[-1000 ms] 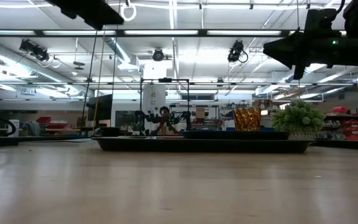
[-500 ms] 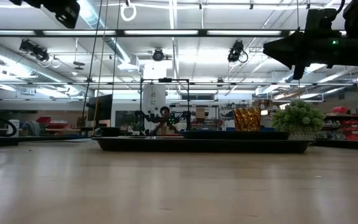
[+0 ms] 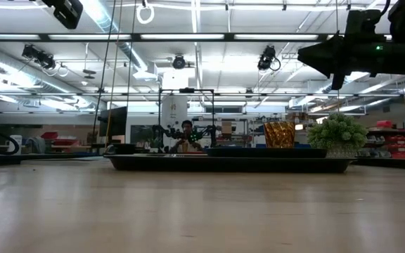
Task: Pick and place plate/cup/fork/spoon on tray
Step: Return to Home Position
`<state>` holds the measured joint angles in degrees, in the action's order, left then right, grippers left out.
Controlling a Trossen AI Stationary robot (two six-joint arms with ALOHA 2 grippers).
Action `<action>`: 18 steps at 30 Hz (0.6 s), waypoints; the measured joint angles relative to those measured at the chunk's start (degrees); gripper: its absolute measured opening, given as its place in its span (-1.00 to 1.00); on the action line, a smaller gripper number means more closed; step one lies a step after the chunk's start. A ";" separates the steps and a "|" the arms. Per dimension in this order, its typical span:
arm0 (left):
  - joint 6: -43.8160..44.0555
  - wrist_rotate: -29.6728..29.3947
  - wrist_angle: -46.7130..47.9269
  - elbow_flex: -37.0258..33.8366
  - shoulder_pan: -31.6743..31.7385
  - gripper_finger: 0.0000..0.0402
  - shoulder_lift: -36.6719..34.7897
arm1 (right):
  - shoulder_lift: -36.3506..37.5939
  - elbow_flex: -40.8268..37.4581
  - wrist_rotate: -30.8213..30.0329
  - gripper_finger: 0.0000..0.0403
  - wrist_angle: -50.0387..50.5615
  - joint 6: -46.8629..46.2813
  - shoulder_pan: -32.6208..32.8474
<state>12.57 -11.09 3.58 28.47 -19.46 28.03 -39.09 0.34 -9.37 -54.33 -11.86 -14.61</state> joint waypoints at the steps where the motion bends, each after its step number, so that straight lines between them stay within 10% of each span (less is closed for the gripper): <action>1: -2.16 -0.07 0.11 0.00 0.09 -0.61 0.00 | 0.00 0.00 0.00 -0.56 0.00 -0.02 0.00; 18: -10.05 1.50 2.00 -8.02 -1.97 -0.60 -11.13 | 0.00 0.00 0.01 -0.56 0.01 0.00 0.00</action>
<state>2.52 -9.59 5.58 20.45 -21.43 16.90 -39.09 0.34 -9.35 -54.32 -11.86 -14.61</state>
